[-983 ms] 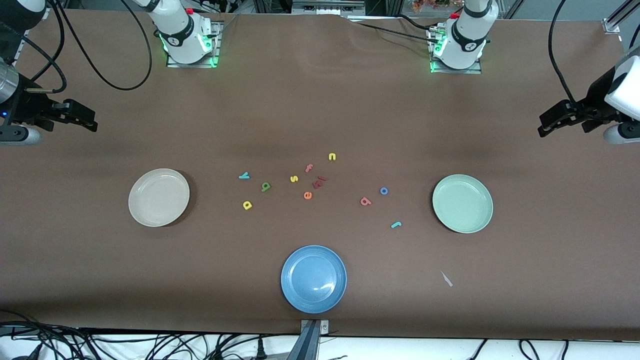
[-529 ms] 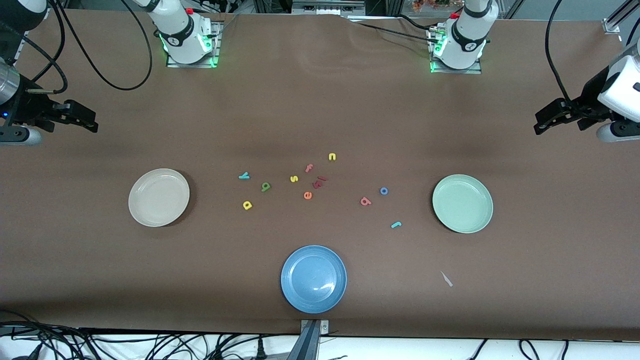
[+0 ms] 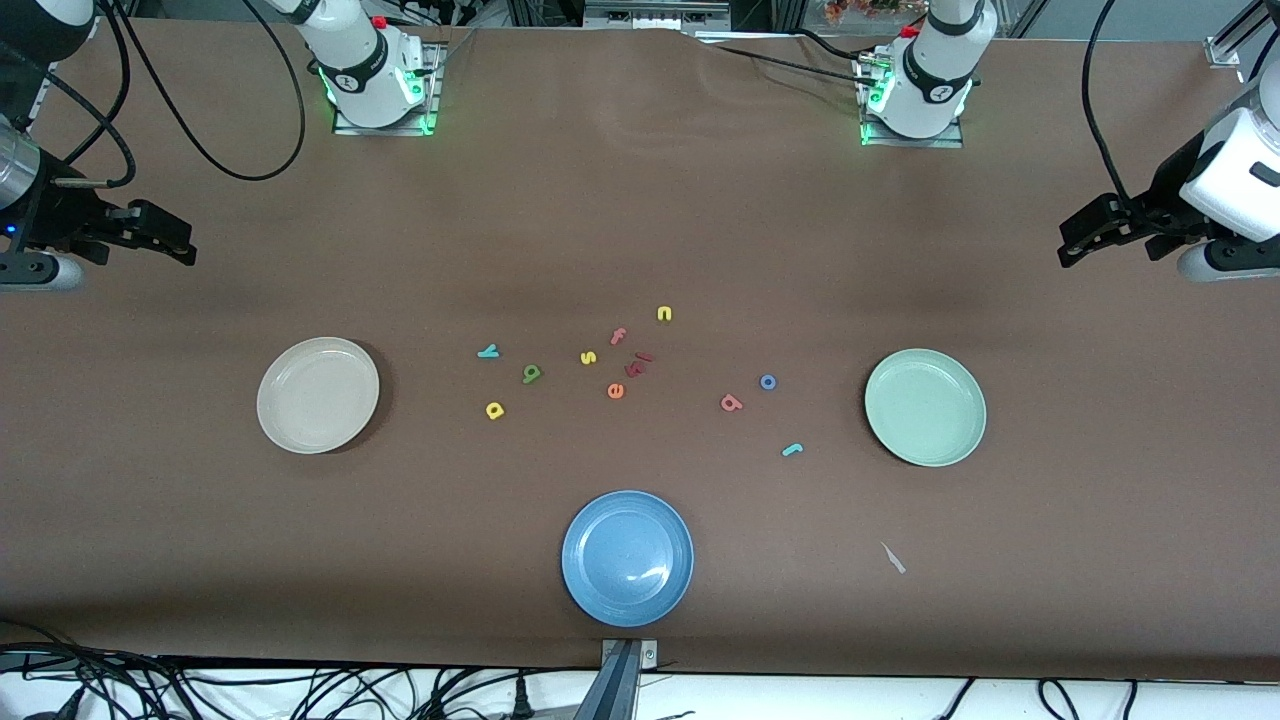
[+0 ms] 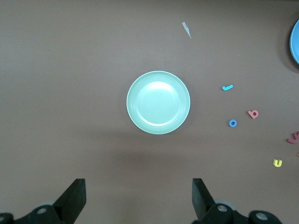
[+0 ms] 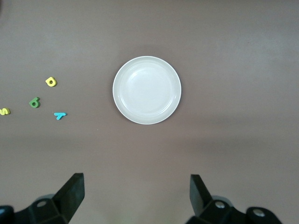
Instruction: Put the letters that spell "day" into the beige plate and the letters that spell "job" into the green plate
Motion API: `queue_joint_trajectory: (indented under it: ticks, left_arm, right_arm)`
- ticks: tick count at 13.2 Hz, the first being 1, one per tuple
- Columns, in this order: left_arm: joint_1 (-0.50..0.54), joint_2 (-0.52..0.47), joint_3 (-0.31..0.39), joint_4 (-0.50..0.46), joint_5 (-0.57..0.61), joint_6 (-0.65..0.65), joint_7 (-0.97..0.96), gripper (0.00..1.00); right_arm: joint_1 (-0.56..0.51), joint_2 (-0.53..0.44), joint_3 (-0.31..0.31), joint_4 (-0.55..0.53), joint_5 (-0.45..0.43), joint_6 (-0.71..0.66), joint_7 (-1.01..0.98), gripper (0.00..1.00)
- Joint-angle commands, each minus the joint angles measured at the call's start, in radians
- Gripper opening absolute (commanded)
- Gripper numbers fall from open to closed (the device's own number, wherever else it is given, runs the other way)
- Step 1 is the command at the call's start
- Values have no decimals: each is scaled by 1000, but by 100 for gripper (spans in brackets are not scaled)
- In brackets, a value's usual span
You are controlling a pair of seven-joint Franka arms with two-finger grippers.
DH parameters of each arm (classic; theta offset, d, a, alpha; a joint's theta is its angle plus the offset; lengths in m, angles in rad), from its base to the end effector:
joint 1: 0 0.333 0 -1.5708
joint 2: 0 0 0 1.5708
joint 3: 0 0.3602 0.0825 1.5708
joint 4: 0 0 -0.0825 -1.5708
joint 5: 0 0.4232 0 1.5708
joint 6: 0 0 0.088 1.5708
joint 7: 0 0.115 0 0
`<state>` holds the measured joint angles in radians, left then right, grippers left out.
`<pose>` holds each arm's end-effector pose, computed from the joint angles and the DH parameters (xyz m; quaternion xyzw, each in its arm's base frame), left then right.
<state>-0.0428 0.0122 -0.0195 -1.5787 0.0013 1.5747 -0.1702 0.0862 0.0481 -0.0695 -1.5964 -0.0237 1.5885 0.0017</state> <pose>0.5966 -0.0370 0.6497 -0.9985 -0.0539 0.0080 0.0015 0.6092 0.0085 0.6203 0.9995 0.0080 -0.0278 0.0138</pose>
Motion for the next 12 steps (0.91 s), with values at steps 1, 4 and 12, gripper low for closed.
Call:
queue_joint_trajectory:
  ticks: [1, 4, 12]
  left_arm:
    - [3, -20, -8, -20, 12, 4, 9, 100]
    - [6, -18, -7, -18, 12, 2, 11, 100]
    - [8, -9, -5, -15, 12, -1, 9, 100]
  right_arm:
    - [6, -7, -1, -8, -15, 8, -9, 100]
    - [6, -7, -1, -8, -15, 7, -9, 100]
    - [7, -7, -1, -8, -15, 7, -9, 100]
